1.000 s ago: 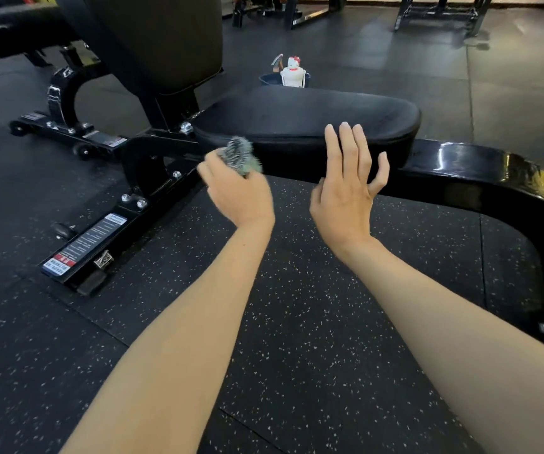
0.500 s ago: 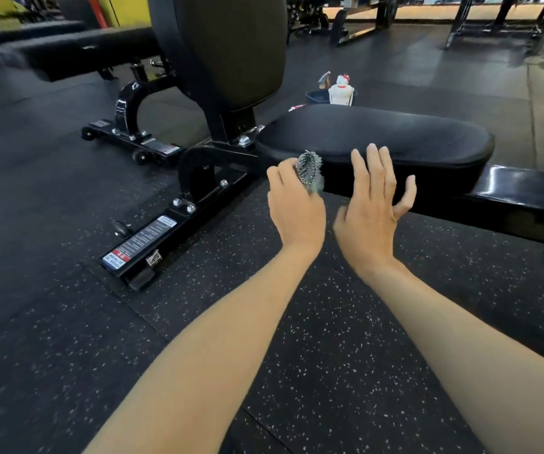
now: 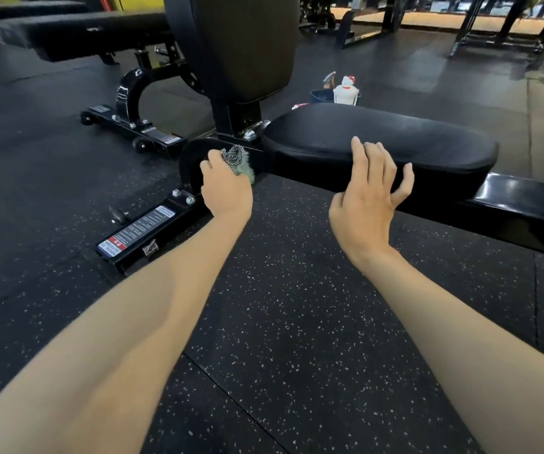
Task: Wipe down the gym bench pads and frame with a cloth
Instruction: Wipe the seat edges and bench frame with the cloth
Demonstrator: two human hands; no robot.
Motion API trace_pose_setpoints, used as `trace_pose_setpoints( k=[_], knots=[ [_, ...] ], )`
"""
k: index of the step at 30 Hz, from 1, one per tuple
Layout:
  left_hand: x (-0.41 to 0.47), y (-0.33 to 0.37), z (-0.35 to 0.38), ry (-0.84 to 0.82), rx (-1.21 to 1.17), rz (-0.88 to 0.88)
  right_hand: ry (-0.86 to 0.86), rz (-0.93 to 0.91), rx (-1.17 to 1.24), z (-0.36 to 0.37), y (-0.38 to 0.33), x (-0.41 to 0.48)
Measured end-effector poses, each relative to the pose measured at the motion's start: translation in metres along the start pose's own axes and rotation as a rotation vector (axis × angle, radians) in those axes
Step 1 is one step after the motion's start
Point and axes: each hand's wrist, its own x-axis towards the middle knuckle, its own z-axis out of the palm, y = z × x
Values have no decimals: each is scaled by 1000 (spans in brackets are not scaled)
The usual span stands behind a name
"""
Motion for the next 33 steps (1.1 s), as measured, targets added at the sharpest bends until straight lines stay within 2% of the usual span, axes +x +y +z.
trace_pose_setpoints(
  k=[5, 8, 10, 13, 15, 17, 20, 22, 24, 27, 29, 31, 33],
  knots=[
    [-21, 25, 11, -112, -124, 33, -117, -139, -64, 11, -25, 7],
    [-45, 30, 16, -132, -178, 91, -140, -91, -76, 20, -33, 9],
    [-49, 25, 13, -168, -125, 224, -119, -64, -97, 25, -36, 8],
    [-44, 15, 1, -306, -49, 477, -107, -89, -132, 28, -35, 5],
    [-35, 11, -7, -310, -37, 550, -124, -101, -136, 27, -32, 5],
    [-19, 6, -12, -243, -40, 487, -111, -127, -191, 25, -30, 11],
    [16, -3, -10, -165, -58, 141, -130, -220, -341, 24, -34, 26],
    [29, -2, 0, -198, -111, 29, -158, -297, -470, 26, -36, 33],
    [25, 10, 12, -258, -166, 54, -140, -333, -588, 30, -37, 37],
    [10, 20, 20, -248, -211, 62, -65, -317, -560, 37, -33, 39],
    [4, 12, 16, -255, -221, 151, -47, -313, -524, 42, -32, 37],
    [5, -1, 13, -340, -260, 269, -42, -310, -520, 45, -32, 36],
    [15, -10, 11, -353, -321, 304, -45, -309, -519, 45, -33, 38]
  ],
)
